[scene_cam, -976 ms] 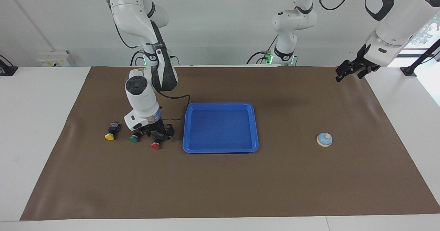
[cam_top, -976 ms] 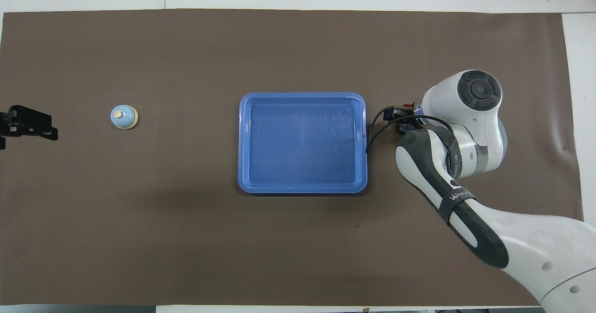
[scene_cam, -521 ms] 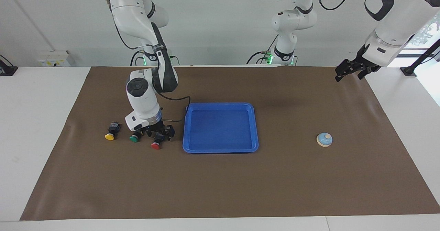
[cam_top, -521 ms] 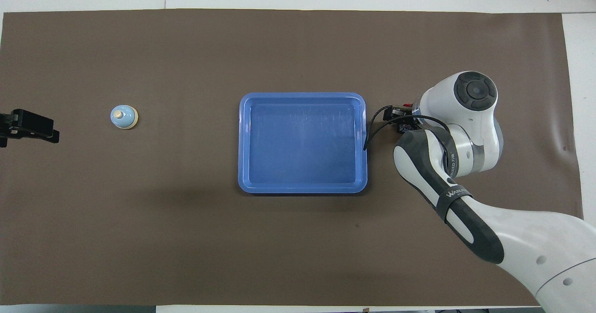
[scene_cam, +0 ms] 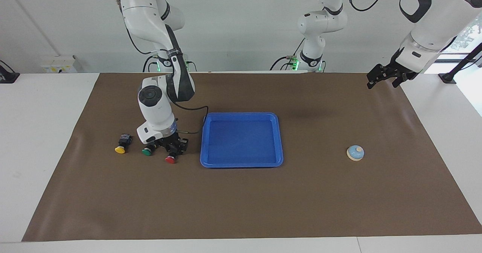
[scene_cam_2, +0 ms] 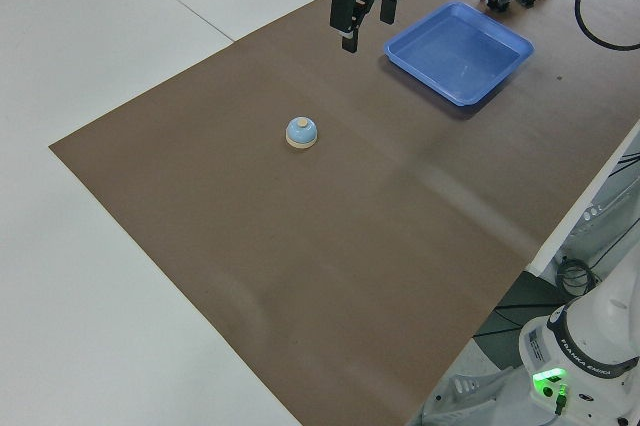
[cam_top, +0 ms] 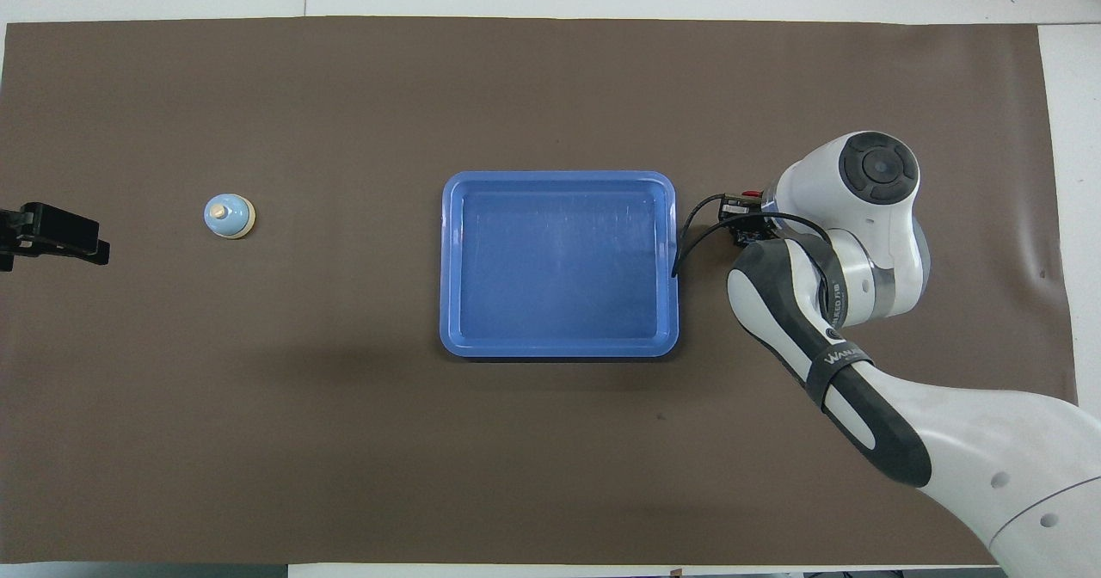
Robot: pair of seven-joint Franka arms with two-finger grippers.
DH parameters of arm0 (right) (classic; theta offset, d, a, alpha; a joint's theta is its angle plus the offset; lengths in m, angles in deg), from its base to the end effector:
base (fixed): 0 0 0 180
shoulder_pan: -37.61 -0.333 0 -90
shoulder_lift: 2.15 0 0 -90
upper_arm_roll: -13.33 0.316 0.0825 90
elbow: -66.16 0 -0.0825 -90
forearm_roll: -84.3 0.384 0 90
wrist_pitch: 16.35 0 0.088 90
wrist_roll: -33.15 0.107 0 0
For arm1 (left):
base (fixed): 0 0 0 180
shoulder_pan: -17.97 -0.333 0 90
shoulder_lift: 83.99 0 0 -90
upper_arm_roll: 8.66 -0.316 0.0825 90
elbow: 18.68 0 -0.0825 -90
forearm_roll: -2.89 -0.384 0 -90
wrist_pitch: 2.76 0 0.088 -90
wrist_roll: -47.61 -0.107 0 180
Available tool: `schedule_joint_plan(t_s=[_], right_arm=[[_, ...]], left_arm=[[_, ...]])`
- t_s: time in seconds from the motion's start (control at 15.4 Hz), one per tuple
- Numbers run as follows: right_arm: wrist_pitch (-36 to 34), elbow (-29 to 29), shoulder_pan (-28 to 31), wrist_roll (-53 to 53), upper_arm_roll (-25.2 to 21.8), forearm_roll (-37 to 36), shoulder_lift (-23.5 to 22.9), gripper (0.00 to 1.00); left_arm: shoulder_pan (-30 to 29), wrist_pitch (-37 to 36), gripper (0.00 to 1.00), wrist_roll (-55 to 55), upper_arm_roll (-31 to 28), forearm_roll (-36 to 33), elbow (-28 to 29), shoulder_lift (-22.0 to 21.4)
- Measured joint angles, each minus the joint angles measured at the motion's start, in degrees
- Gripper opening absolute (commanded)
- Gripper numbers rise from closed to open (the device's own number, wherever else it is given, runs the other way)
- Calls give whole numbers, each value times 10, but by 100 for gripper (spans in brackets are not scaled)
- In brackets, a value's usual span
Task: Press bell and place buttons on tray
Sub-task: 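Lift the red button with the right gripper toward the tray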
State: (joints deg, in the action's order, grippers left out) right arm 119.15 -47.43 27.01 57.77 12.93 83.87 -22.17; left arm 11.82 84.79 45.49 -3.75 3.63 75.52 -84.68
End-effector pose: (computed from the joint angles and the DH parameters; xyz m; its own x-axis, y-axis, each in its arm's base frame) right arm 0.6024 0.1085 0.2925 0.9693 -0.2434 0.0332 -0.2434 -0.9699 -0.0066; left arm 0.5434 0.0101 0.5932 0.9945 -0.0159 -0.1034 -0.0144 -0.9998 0.0157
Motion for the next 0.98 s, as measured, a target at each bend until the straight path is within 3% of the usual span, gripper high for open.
schedule_joint_plan(t_s=[0.39, 0.72, 0.98], right_arm=[[-18, 19, 0, 0, 0, 0, 0, 0], [-160, 149, -19, 14, 5, 2, 3, 0], [-180, 186, -82, 77, 7, 43, 0, 0]], left_arm=[[-1, 0, 100, 0, -3, 0, -1, -3], [-1, 0, 100, 0, -3, 0, -1, -3], [-1, 0, 100, 0, -3, 0, -1, -3]])
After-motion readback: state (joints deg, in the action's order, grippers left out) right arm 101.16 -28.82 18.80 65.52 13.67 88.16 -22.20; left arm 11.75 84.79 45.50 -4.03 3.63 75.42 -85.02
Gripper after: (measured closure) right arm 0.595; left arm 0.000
